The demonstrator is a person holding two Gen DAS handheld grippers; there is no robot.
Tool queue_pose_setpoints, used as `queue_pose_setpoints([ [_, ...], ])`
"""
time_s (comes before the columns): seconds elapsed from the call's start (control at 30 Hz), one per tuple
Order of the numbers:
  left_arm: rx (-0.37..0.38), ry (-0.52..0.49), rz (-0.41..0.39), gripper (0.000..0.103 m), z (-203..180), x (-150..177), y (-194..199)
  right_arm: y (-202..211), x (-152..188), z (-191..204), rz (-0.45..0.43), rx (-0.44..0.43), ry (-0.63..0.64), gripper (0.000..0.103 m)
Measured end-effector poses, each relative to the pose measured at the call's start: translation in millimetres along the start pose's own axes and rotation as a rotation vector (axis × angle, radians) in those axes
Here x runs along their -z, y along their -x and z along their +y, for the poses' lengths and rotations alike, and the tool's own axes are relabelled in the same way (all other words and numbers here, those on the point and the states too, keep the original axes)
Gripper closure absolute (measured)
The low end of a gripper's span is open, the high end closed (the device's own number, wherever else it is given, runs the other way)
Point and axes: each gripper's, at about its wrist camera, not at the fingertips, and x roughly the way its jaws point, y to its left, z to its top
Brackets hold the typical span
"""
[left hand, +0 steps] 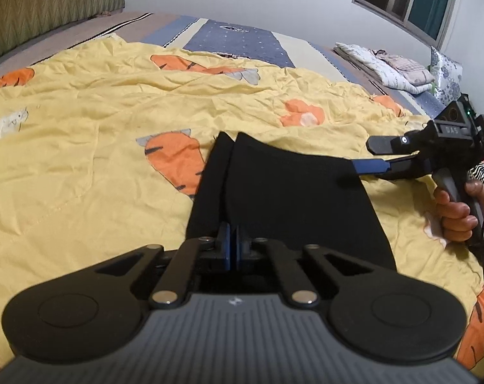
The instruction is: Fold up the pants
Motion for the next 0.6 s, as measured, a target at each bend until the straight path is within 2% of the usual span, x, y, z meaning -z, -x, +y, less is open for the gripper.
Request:
queue_pose_setpoints([
  [0.27,-0.103,0.007,-0.027,0.101,-9.1,-1.9,2.9,0.2,0.1,0.0,0.000,0.000,-0.001,0.054],
  [0.43,-0.121,0.035,-0.090,0.101,-7.3,-1.5,13.4,0.3,0.3,0.2,0.000,-0.001,-0.002,0.054],
  [0.6,-0.160,0.047,-0.100,0.101,-3.9,3.7,11.3,0.2,0.4,0.4,0.000,-0.001,-0.001,0.054],
])
